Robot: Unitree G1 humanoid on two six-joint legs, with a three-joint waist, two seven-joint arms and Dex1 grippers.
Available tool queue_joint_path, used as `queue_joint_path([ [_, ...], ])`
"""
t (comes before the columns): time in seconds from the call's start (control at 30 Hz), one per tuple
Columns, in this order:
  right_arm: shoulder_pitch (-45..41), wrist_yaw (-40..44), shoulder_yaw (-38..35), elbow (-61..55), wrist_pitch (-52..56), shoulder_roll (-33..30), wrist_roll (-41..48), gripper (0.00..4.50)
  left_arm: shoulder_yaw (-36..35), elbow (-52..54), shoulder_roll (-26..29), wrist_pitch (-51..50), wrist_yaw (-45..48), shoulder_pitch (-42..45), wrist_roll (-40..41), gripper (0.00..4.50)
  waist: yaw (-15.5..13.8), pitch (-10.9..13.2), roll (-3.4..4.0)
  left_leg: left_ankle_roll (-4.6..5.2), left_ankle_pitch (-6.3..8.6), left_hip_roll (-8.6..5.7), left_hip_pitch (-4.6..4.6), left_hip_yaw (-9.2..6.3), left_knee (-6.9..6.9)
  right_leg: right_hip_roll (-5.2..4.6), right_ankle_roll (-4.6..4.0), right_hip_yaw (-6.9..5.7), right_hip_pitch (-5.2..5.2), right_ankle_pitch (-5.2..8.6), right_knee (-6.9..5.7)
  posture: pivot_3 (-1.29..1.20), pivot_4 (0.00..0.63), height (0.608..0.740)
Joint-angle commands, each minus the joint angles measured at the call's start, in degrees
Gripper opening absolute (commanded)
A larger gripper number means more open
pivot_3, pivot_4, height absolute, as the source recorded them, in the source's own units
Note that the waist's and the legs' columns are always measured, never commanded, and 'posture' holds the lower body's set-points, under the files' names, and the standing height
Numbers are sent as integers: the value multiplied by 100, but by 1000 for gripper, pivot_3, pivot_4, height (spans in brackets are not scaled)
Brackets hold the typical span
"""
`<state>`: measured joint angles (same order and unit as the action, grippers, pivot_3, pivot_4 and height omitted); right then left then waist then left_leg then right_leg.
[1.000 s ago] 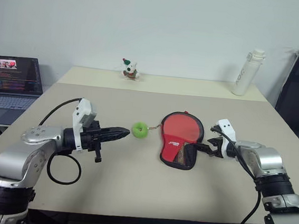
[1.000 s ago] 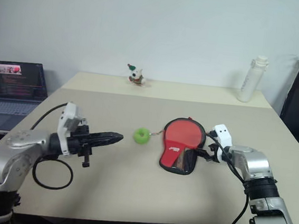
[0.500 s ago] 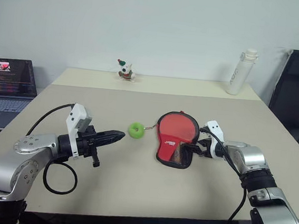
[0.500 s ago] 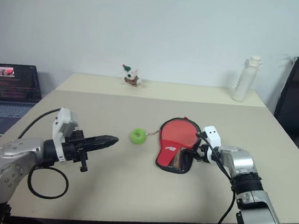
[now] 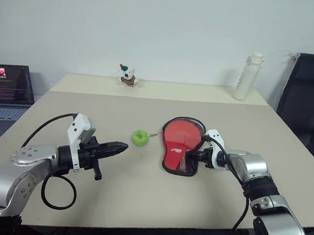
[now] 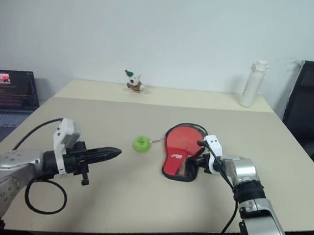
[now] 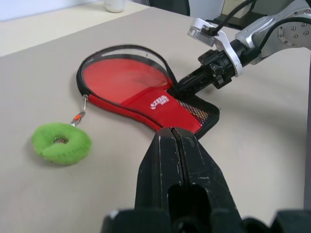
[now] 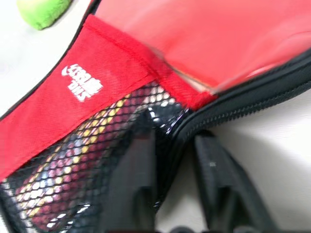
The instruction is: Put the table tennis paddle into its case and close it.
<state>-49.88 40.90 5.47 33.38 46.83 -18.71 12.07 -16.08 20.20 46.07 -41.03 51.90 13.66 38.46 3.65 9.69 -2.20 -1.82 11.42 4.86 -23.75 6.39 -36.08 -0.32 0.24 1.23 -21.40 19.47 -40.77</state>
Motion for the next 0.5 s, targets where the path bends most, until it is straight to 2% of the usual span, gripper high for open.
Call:
queue_joint_path([
  [0.03,22,-15,-25,230,317,281,91,17,-196,245,132,68,67,-120,131,0,15,-3,-4,0,0,1,1,0,0,0,0,0,0,0,-1,0,150,740],
  [0.3,140,374,31,-1002,1610,446,662,17,-286,441,486,196,752,-783,324,0,101,-1,-3,-8,3,5,-7,2,13,0,-16,1,-13,10,2,0,150,740],
  [0.5,669,408,300,-2466,2537,269,1035,17,-364,698,603,194,1087,-1320,479,0,108,1,-3,-23,13,5,-19,2,18,0,-23,0,-24,32,4,0,150,740],
])
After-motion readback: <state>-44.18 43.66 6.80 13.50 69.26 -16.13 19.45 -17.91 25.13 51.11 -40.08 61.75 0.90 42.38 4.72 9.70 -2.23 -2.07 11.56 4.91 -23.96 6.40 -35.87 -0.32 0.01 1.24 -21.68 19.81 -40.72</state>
